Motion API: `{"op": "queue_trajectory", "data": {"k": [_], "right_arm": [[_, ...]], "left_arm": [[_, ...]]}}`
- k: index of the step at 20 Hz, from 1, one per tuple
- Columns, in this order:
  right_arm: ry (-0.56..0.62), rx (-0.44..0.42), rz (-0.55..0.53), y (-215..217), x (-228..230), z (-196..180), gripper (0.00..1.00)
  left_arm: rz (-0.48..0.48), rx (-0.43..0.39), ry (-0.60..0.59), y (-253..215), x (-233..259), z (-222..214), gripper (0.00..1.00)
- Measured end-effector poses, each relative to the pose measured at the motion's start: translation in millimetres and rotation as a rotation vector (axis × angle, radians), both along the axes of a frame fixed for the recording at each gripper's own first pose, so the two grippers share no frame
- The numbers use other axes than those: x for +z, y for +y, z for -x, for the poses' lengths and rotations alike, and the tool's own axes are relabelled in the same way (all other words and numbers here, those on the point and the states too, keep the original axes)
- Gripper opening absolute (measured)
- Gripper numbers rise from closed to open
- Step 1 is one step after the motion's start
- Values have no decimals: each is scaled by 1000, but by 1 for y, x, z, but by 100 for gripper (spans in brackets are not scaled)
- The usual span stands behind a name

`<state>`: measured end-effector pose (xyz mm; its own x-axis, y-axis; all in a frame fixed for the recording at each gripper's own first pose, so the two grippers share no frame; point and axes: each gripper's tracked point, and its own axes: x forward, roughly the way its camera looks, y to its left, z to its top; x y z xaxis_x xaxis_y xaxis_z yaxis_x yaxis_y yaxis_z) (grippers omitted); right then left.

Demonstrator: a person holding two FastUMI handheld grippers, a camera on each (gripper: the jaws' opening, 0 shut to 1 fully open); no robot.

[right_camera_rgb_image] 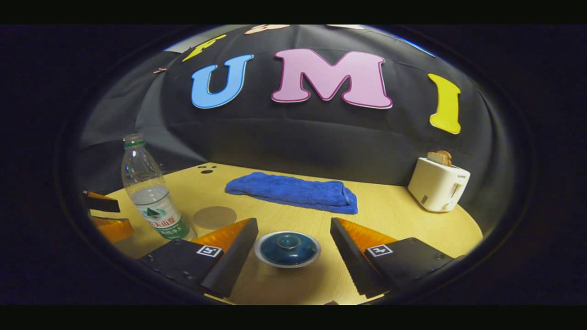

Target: Open the teacup lid with one hand, grasp the water bottle and pour water into the teacup with the other hand; after pouring, place the water bottle on the coaster and then close the teacup lid.

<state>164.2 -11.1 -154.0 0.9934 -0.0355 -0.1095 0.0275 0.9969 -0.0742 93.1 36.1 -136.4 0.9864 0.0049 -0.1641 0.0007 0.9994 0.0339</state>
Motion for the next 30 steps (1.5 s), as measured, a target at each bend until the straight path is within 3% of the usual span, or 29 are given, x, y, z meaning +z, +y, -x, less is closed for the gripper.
{"op": "queue_trajectory", "data": {"k": [4, 7, 8, 9, 10, 15, 16, 19, 21, 22, 23, 25, 26, 30], "right_arm": [[-9, 6, 28, 2, -6, -6, 96], [10, 17, 8, 5, -12, -12, 89], [21, 17, 6, 6, -16, -13, 76], [27, 19, 9, 7, -19, -11, 75], [28, 24, 10, 9, -18, -12, 64], [29, 26, 8, 12, -17, -11, 52], [29, 22, 0, 10, -16, -12, 41], [50, 21, -34, 9, -16, -12, 30], [68, 27, -46, 10, -15, -14, 33], [78, 28, -48, 10, -16, -15, 26], [82, 36, -48, 11, -15, -14, 32], [92, 39, -42, 12, -15, -14, 20], [96, 44, -42, 13, -14, -13, 25], [66, 62, -27, 14, 9, -11, 25]], "left_arm": [[45, -12, -2, -6, -7, -3, 95], [41, -30, 0, -13, -9, -3, 95], [36, -34, 1, -13, -11, -2, 95], [34, -40, 1, -15, -12, -1, 95], [29, -41, 0, -16, -13, 0, 95], [35, -43, 14, -16, -18, 2, 95], [37, -39, 15, -15, -19, 3, 95], [39, -31, 6, -12, -17, 3, 95], [37, -36, 2, -12, -17, 2, 95], [36, -34, 3, -11, -18, 1, 95], [39, -32, 2, -10, -18, -1, 95], [47, -37, 5, -11, -20, -6, 95], [51, -45, 8, -14, -22, -8, 95], [54, -74, 4, -22, -22, -20, 95]]}}
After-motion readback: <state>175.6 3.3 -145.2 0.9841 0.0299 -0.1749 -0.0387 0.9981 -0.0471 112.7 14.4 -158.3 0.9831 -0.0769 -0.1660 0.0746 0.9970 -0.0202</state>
